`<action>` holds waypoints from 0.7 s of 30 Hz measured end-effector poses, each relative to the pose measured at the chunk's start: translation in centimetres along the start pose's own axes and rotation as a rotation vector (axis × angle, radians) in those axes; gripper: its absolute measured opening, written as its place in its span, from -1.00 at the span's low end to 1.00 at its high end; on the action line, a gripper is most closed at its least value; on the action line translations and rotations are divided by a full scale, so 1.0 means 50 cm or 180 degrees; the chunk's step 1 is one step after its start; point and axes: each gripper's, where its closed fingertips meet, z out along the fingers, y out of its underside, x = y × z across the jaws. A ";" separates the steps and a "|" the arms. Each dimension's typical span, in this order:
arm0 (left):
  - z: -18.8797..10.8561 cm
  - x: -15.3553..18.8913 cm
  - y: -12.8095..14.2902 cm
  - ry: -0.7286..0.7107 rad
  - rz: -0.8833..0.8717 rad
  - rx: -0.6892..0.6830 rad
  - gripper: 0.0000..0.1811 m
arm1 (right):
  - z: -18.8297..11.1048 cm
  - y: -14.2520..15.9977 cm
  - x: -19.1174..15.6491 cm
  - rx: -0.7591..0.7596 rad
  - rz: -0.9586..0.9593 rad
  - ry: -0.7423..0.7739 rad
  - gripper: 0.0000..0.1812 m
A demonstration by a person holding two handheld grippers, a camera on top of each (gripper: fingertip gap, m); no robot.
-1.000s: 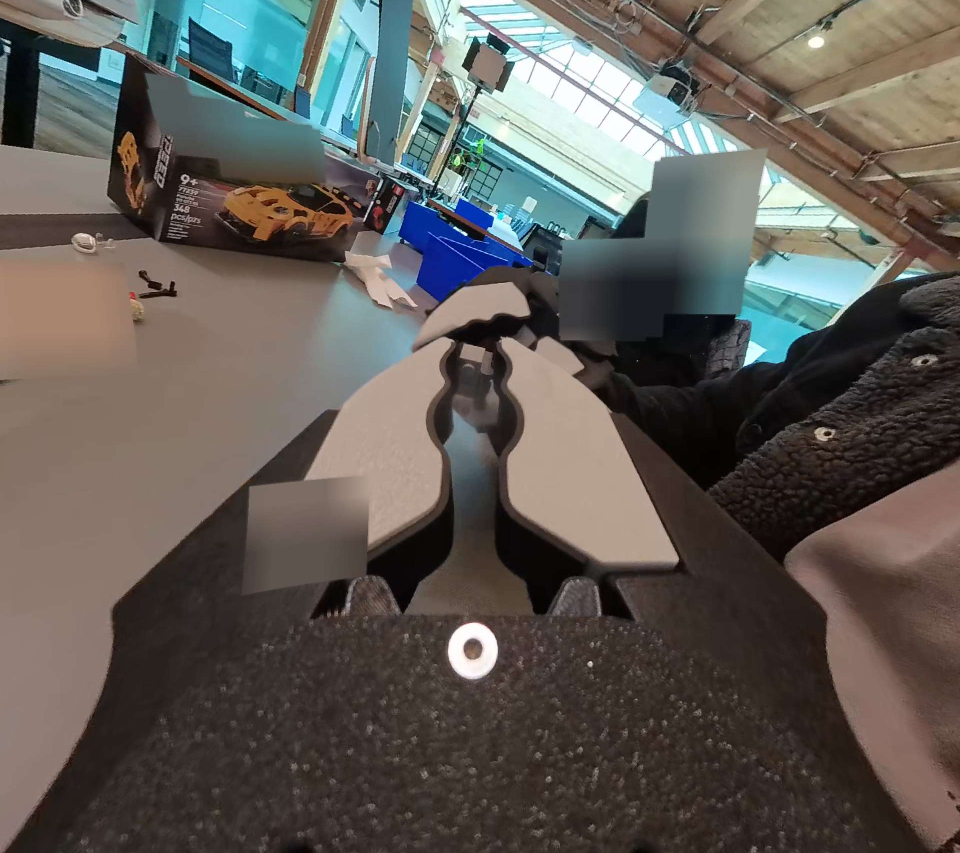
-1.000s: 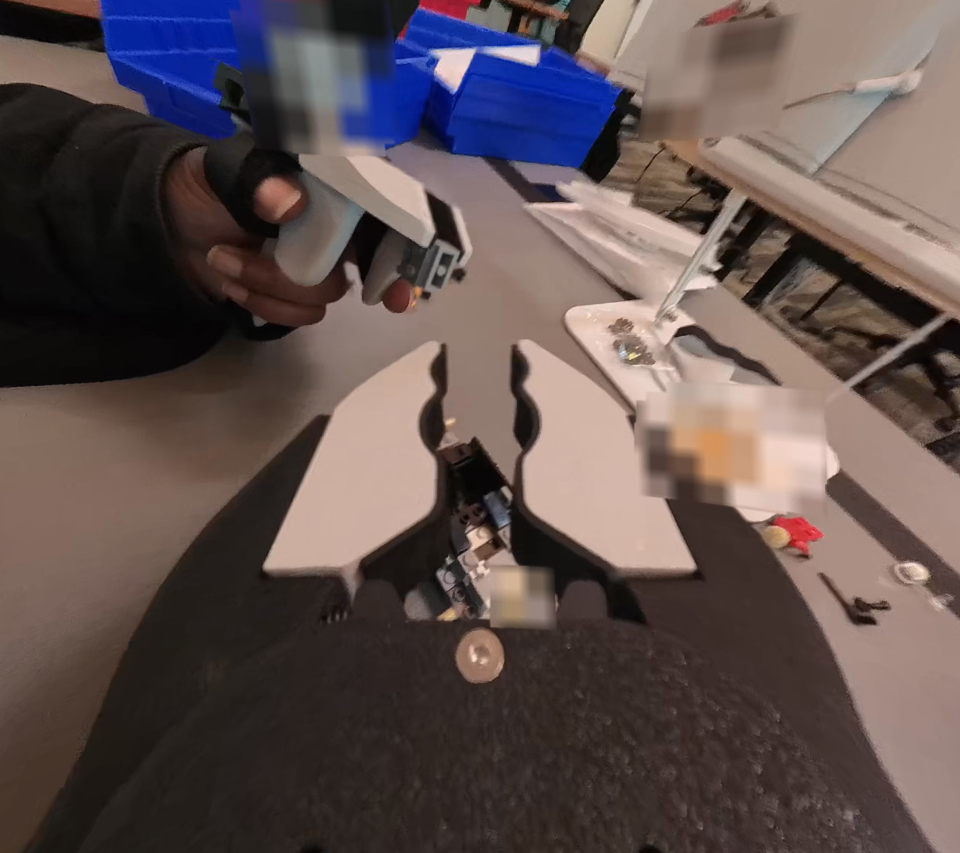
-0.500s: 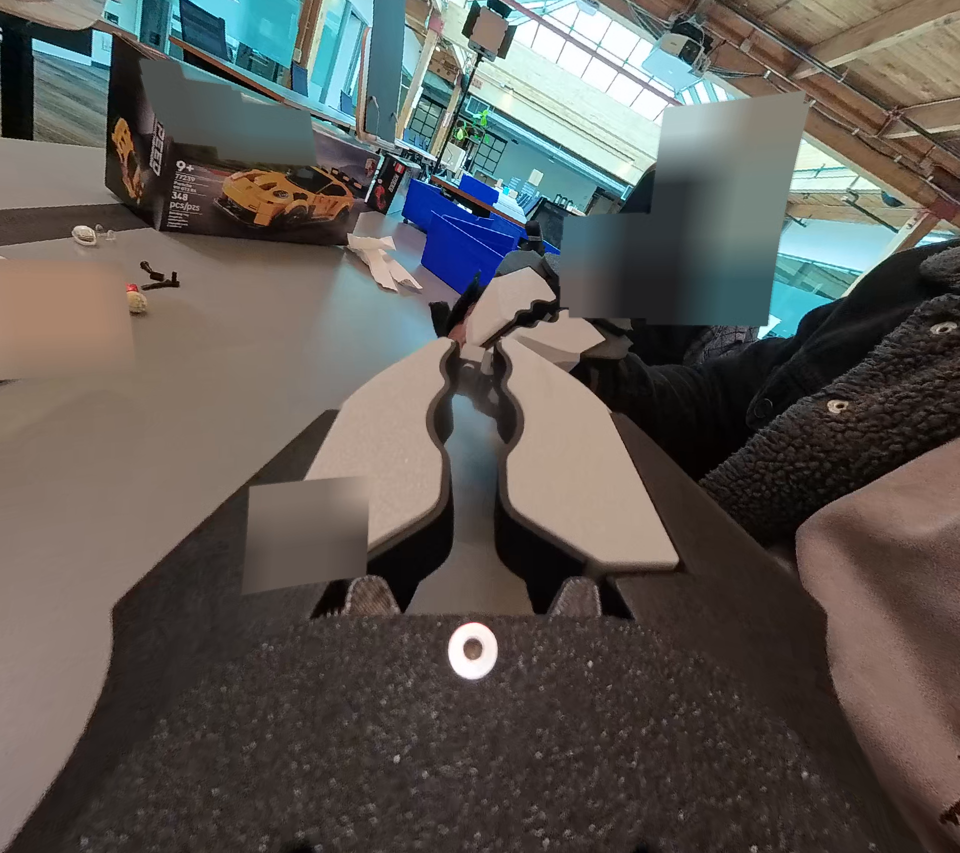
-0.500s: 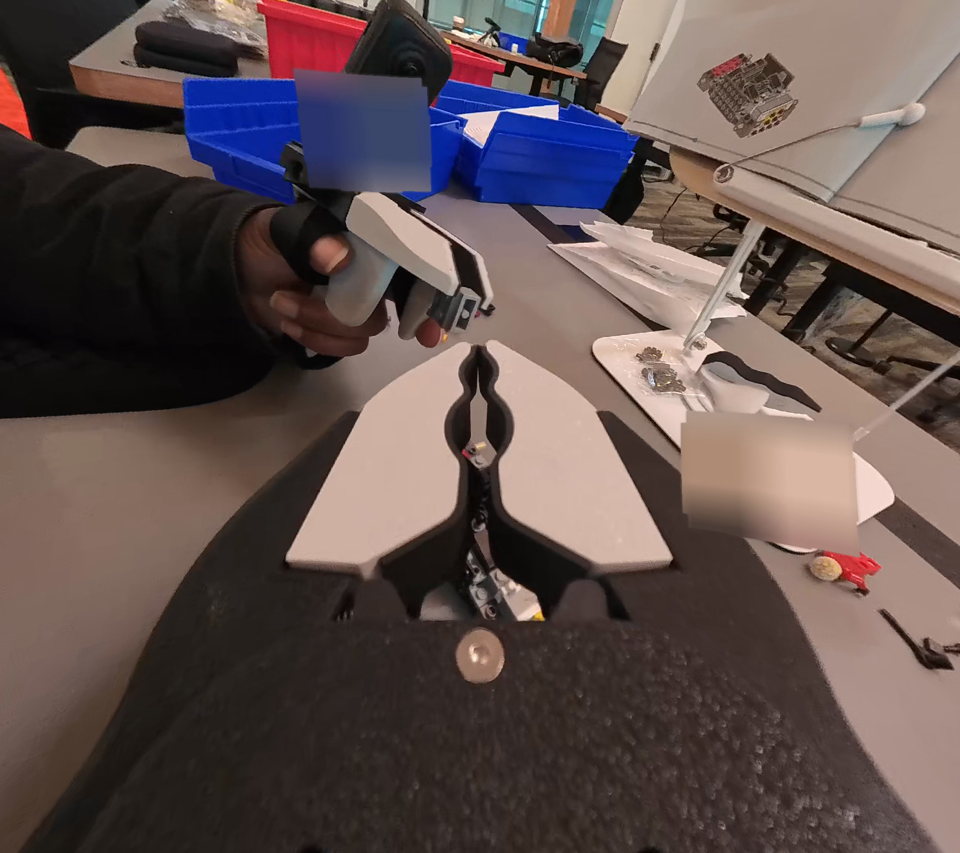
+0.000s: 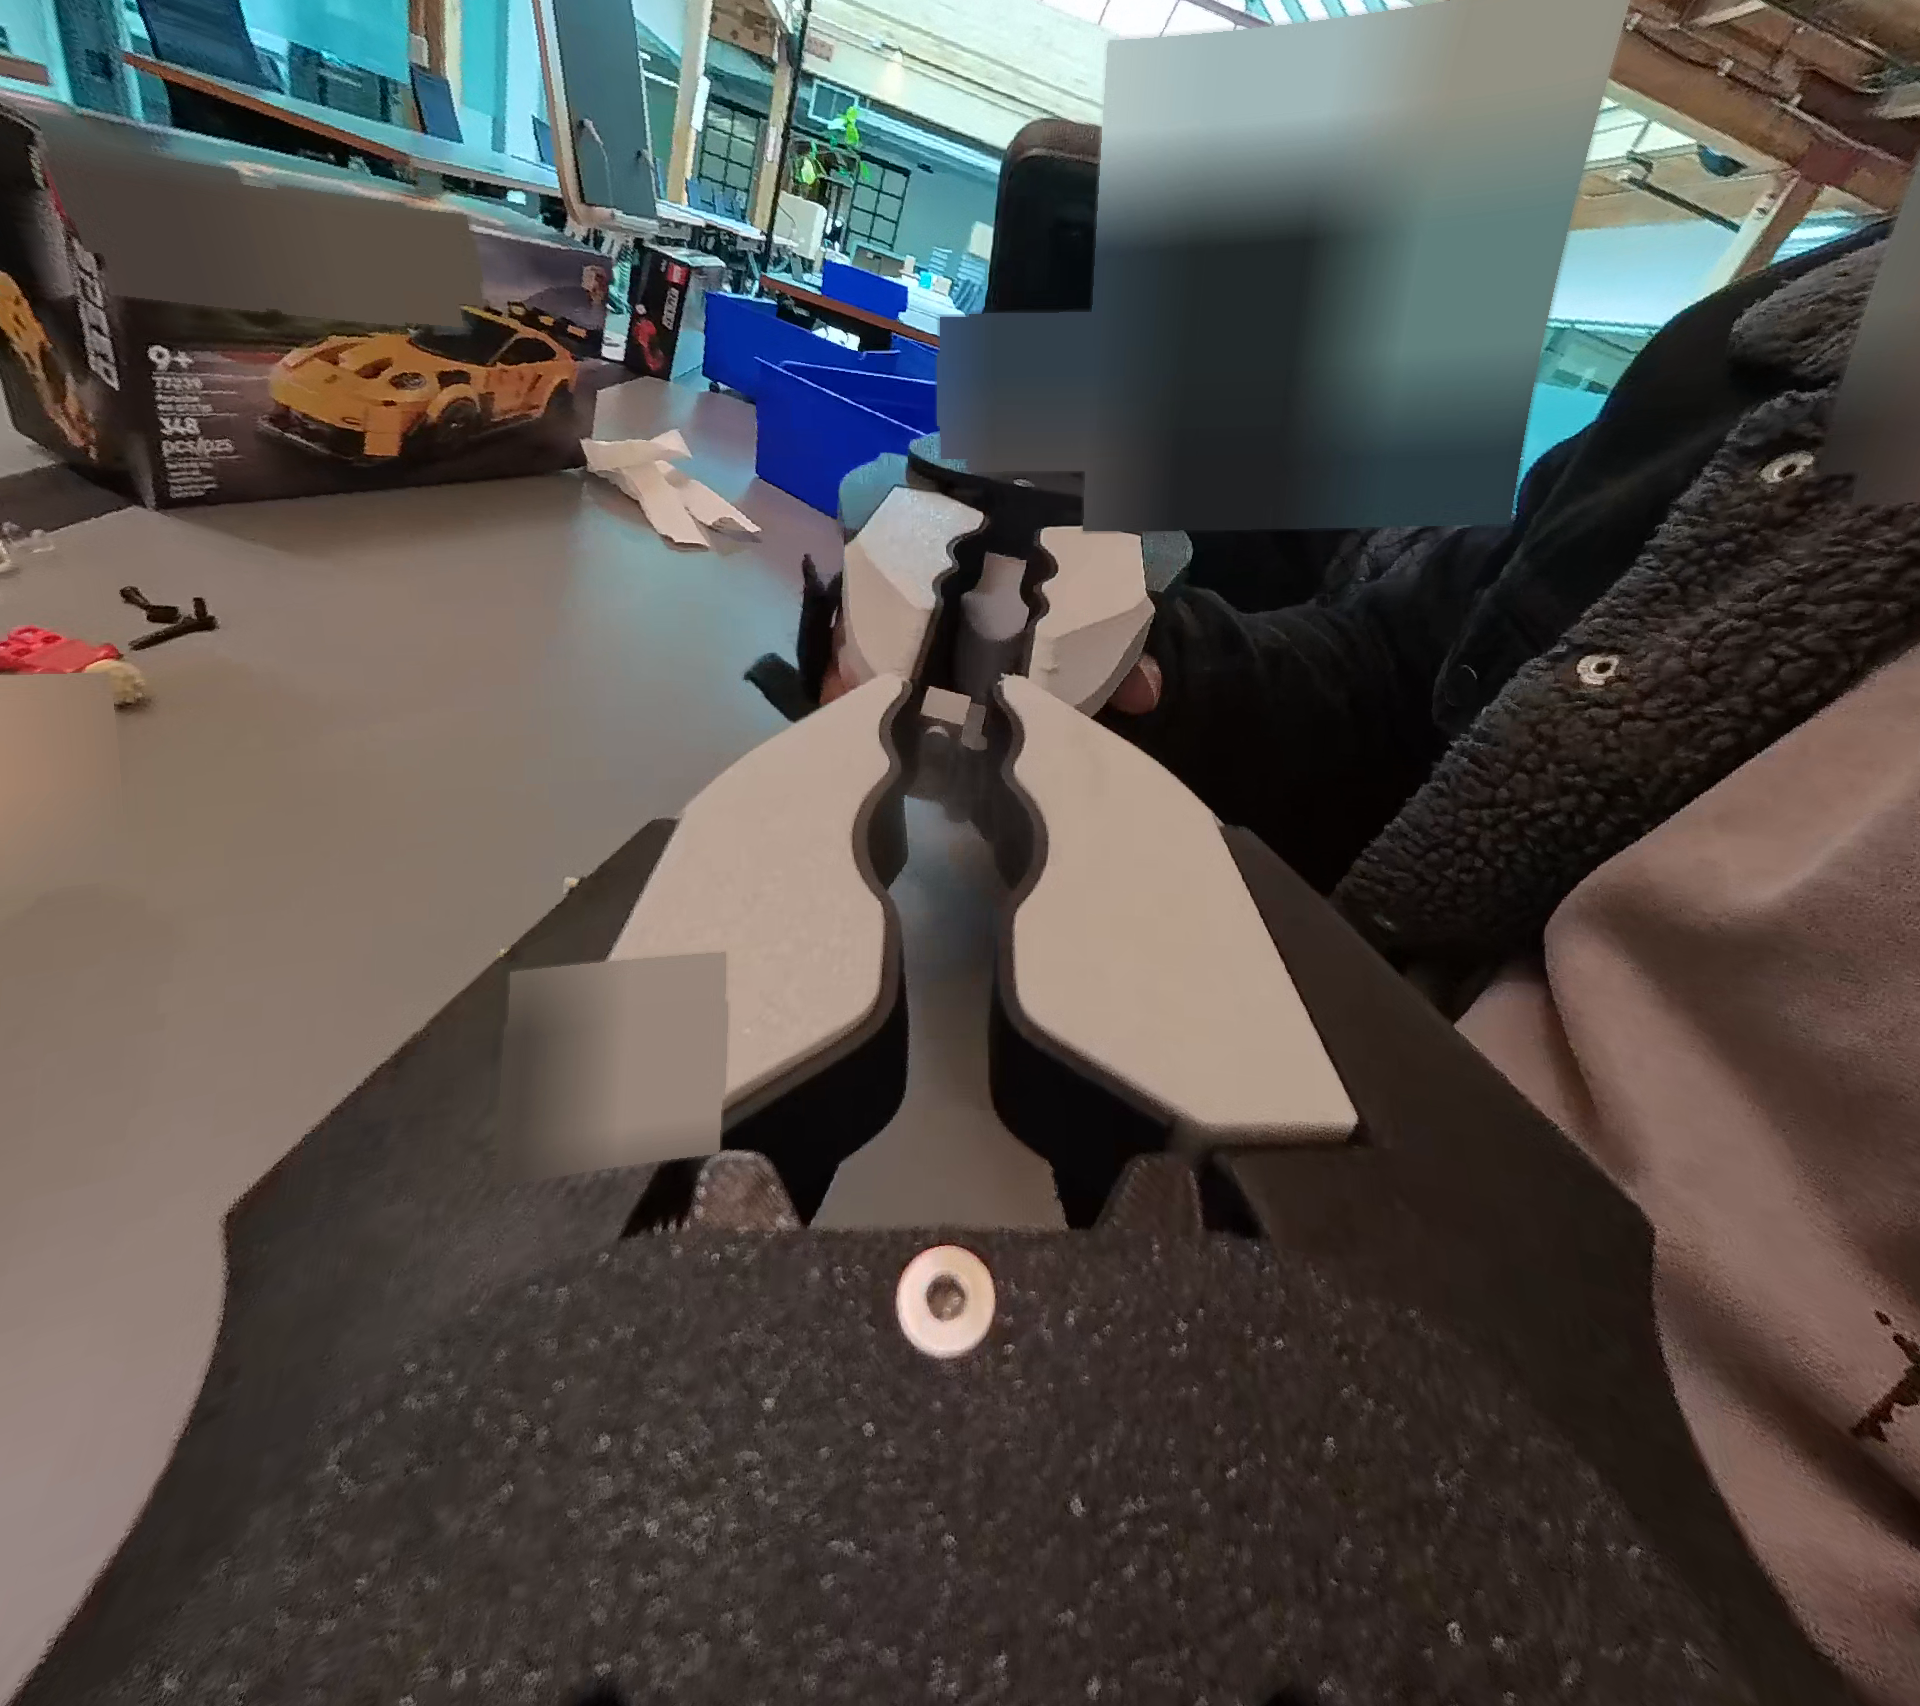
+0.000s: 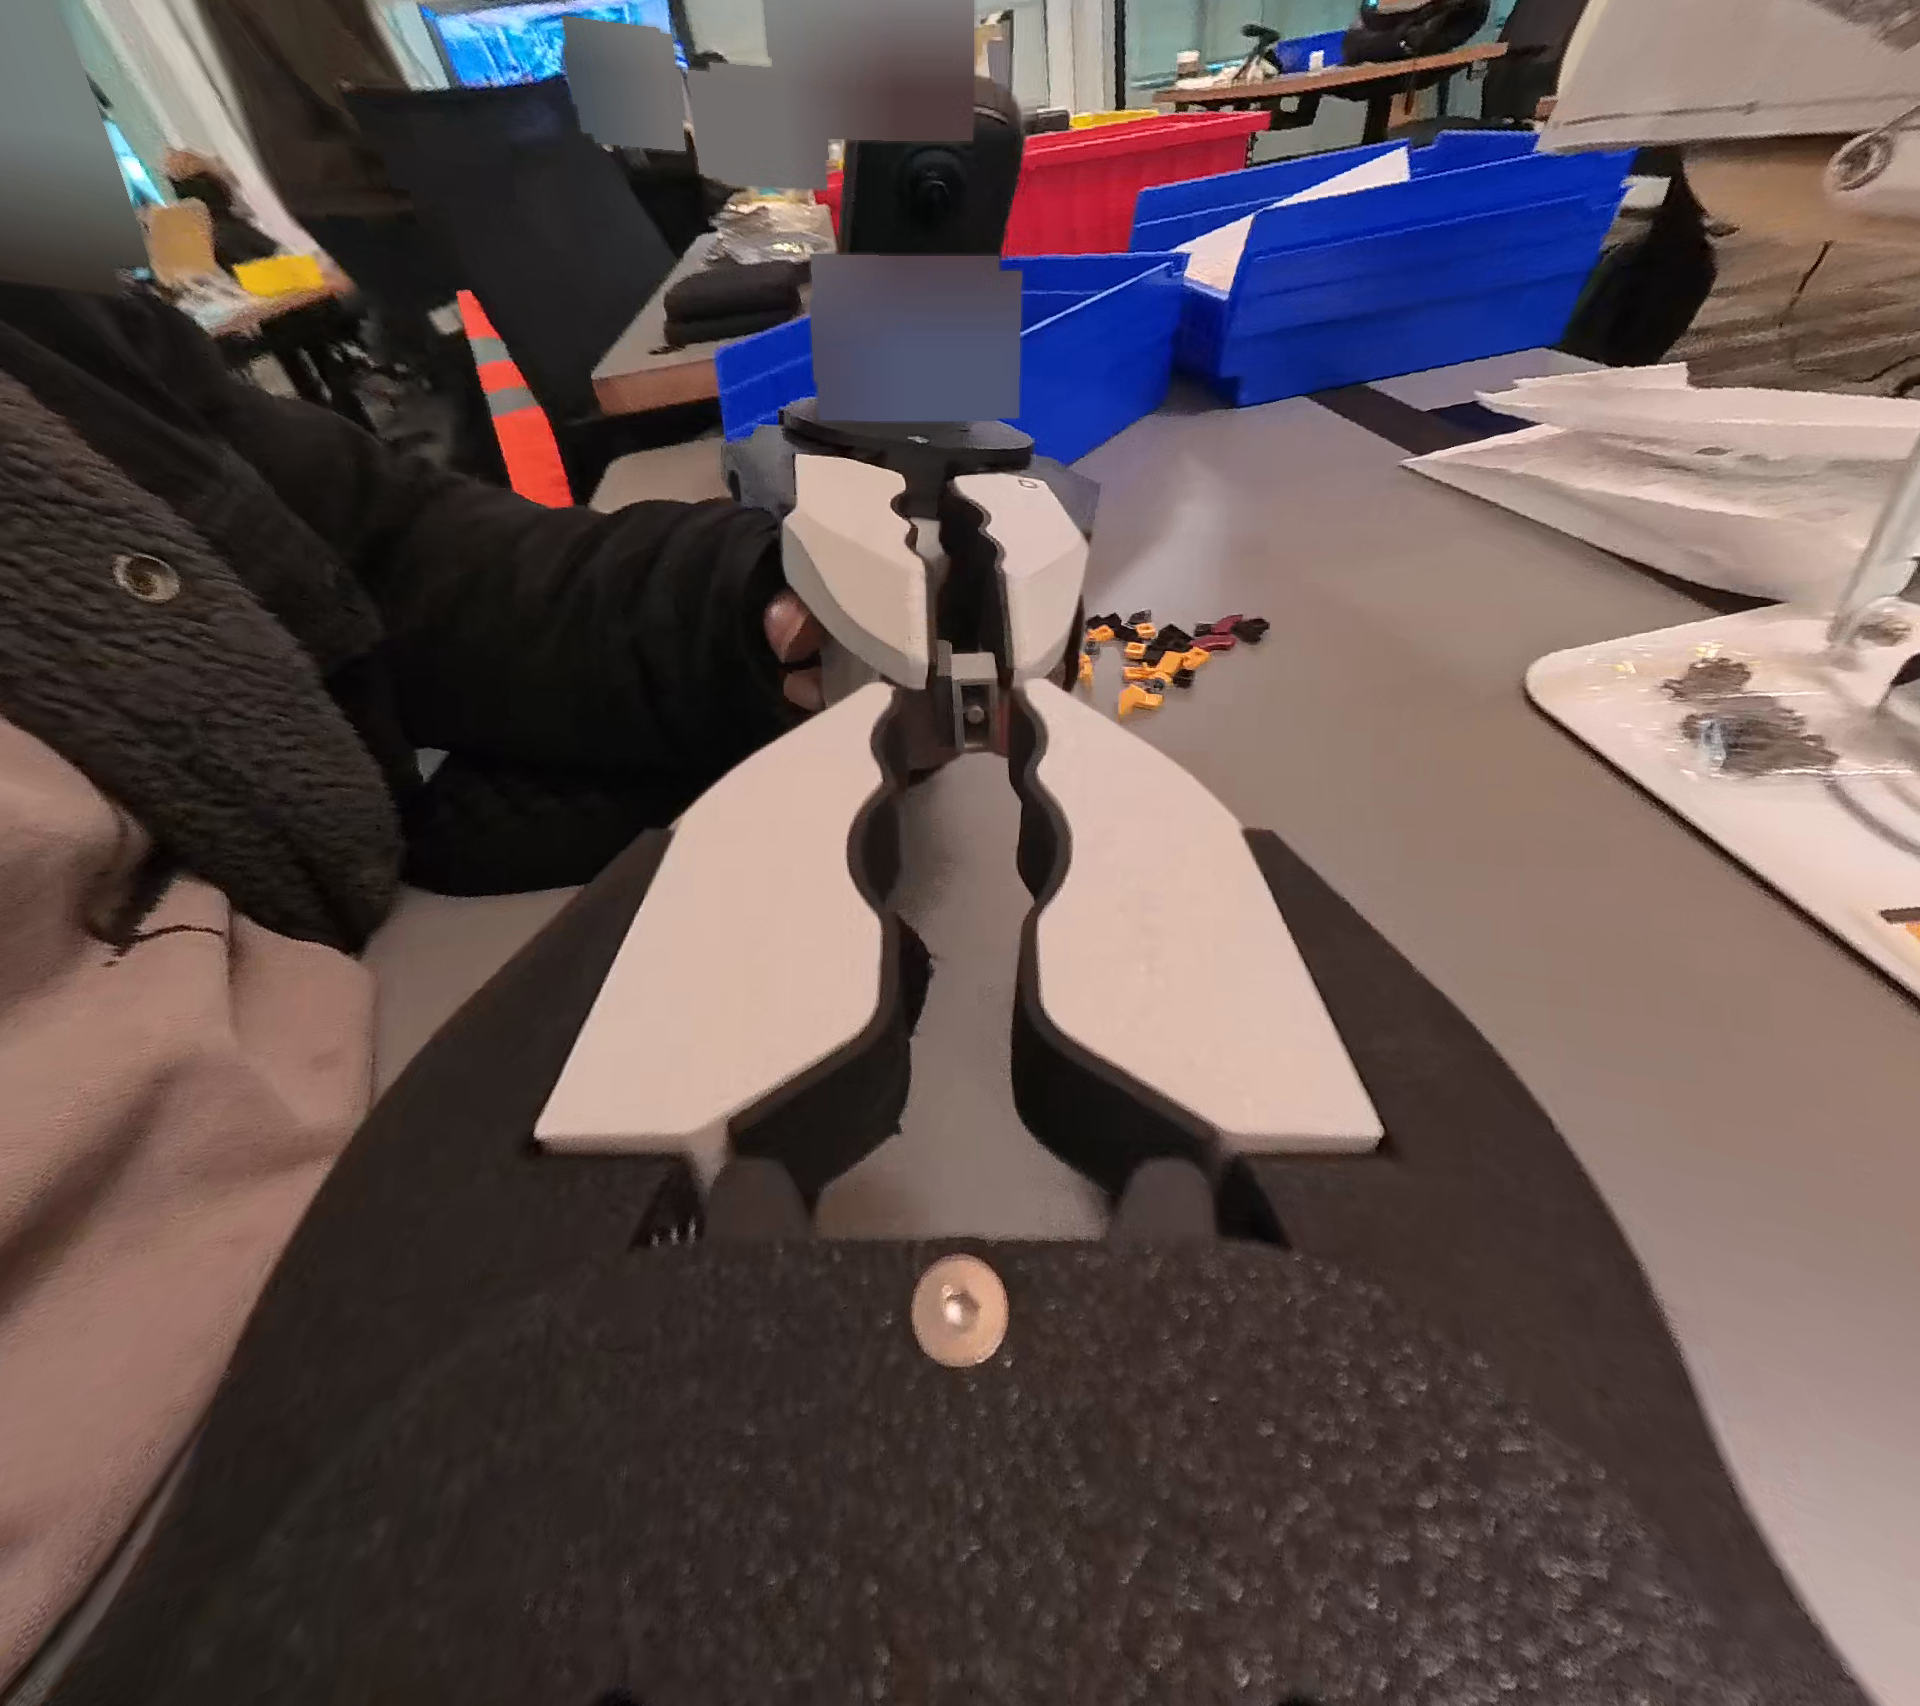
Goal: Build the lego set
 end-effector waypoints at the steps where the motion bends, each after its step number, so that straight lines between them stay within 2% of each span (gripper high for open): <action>1: 0.000 0.002 -0.001 0.0012 0.0028 0.0011 -0.87 | 0.000 -0.001 -0.002 0.0024 0.0040 -0.0034 -0.82; 4: 0.001 0.012 -0.004 0.0078 0.0111 0.0033 -0.87 | -0.002 -0.002 -0.005 0.0055 0.0147 -0.0119 -0.87; 9: 0.003 0.014 -0.003 0.0073 0.0169 0.0023 -0.87 | -0.002 0.001 -0.014 0.0048 0.0236 -0.0251 -0.82; 18: 0.004 0.025 -0.006 0.0126 0.0296 0.0060 -0.87 | 0.000 0.004 -0.022 -0.0004 0.0146 -0.0292 -0.81; 21: 0.006 0.032 -0.007 0.0179 0.0312 0.0070 -0.87 | 0.002 0.006 -0.023 -0.0006 0.0104 -0.0280 -0.86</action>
